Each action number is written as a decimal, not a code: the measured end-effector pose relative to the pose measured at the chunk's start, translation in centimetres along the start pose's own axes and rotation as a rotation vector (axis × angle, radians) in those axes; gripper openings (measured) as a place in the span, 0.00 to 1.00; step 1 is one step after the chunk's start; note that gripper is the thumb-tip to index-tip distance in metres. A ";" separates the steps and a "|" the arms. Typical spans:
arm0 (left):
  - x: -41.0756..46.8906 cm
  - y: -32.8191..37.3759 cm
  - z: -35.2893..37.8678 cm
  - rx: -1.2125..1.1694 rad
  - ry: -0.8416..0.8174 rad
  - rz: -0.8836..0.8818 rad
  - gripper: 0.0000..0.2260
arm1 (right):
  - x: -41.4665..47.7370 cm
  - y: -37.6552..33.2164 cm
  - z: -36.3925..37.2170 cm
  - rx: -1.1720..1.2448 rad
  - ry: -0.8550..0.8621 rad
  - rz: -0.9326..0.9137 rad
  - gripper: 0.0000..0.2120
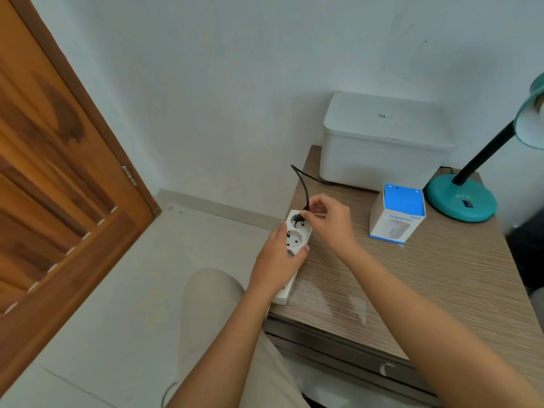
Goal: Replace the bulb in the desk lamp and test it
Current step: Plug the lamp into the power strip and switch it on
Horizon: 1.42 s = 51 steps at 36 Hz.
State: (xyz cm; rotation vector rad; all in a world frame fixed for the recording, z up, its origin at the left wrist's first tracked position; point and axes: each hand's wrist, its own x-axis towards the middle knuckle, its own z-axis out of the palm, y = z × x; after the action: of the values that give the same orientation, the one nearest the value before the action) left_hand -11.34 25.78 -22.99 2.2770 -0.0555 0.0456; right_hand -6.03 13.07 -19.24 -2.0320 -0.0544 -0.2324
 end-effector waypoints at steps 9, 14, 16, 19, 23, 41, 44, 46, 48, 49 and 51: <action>0.0 0.0 0.0 -0.025 0.000 0.000 0.21 | 0.5 -0.4 -0.4 -0.129 -0.137 -0.016 0.06; -0.1 0.2 0.0 -0.028 -0.013 -0.007 0.23 | 0.4 -0.6 0.1 -0.188 -0.203 -0.027 0.04; -0.1 0.3 -0.1 -0.028 -0.018 -0.022 0.25 | 0.6 -0.8 0.1 -0.168 -0.189 -0.028 0.03; -0.2 0.4 -0.1 -0.023 -0.020 -0.031 0.24 | 0.6 -0.7 0.0 -0.147 -0.165 -0.014 0.02; -0.3 0.7 -0.3 -0.019 -0.014 -0.033 0.21 | 0.2 -0.6 0.2 -0.147 -0.157 0.010 0.02; 4.8 12.8 0.2 -0.174 0.127 0.177 0.22 | 1.0 -2.7 -16.3 -0.164 0.098 0.032 0.11; 6.6 17.3 3.0 -0.174 0.031 0.279 0.20 | 0.8 -0.4 -21.0 -0.229 0.171 0.089 0.13; 7.6 19.9 5.4 -0.179 -0.053 0.343 0.21 | 0.8 1.5 -23.7 -0.254 0.205 0.149 0.14; 8.5 22.0 8.0 -0.167 -0.136 0.392 0.22 | 0.8 3.6 -26.0 -0.259 0.220 0.220 0.15; 8.9 22.8 9.4 -0.154 -0.178 0.407 0.23 | 0.8 4.6 -26.9 -0.263 0.226 0.246 0.16; 10.0 23.9 12.2 -0.105 -0.275 0.411 0.25 | 1.0 6.7 -28.4 -0.280 0.238 0.288 0.17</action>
State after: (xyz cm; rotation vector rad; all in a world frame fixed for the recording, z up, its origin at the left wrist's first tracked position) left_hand -2.50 0.77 -12.25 2.1184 -0.6533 -0.0550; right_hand -8.07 -15.28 -12.49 -2.2429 0.4383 -0.3107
